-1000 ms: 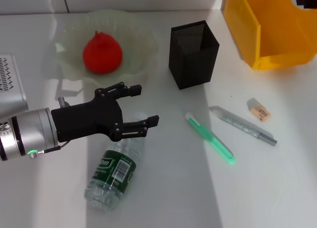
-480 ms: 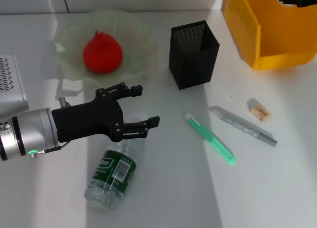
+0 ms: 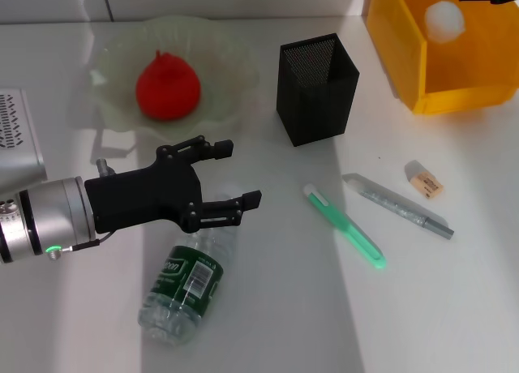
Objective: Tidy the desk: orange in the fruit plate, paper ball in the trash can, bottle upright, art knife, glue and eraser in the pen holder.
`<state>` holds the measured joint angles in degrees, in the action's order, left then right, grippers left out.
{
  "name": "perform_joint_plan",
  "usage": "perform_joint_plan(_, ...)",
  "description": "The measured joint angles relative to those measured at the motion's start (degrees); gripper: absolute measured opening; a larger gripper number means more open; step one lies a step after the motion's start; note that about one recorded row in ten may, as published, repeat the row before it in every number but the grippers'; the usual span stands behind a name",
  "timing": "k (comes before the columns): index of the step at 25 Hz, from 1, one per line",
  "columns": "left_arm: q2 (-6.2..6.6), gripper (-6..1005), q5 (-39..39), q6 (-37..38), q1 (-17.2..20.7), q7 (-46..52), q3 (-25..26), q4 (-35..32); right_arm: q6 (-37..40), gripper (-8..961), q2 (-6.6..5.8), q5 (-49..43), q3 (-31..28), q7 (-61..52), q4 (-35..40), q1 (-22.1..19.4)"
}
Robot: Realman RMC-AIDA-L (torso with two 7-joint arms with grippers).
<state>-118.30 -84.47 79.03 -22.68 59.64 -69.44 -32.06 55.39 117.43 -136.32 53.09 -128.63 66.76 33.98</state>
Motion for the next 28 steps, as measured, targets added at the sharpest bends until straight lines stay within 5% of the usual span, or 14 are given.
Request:
perform_joint_plan(3,-0.05,875,0.0,0.1,0.0,0.0,0.0,0.0,2.3,817,0.21,0.2,-0.1,-0.2,2.8,-1.1)
perform_joint_plan(5,-0.03,875,0.1,0.5,0.3,0.3,0.4,-0.3,3.2,817,1.51,2.7,-0.3,-0.1,8.3,-4.1)
perform_joint_plan(8,0.04,874,0.2,1.3,0.5,0.4,0.6,-0.4,4.2,817,1.76,6.9,0.0,0.8,11.7,-6.7)
perform_joint_plan(14,0.17,874,0.5,10.8,0.5,3.3,5.0,-1.1,17.0,818,1.82,31.7,0.5,16.8,15.4,-16.8)
perform_joint_plan(20,0.25,875,-0.1,15.6,1.2,11.0,9.3,-4.1,28.3,818,1.9,35.0,0.0,30.6,8.4,-20.8)
perform_joint_plan(28,-0.34,875,-7.7,11.2,4.7,33.5,7.5,-23.3,36.9,817,1.41,34.5,-2.4,47.0,-8.9,-21.4)
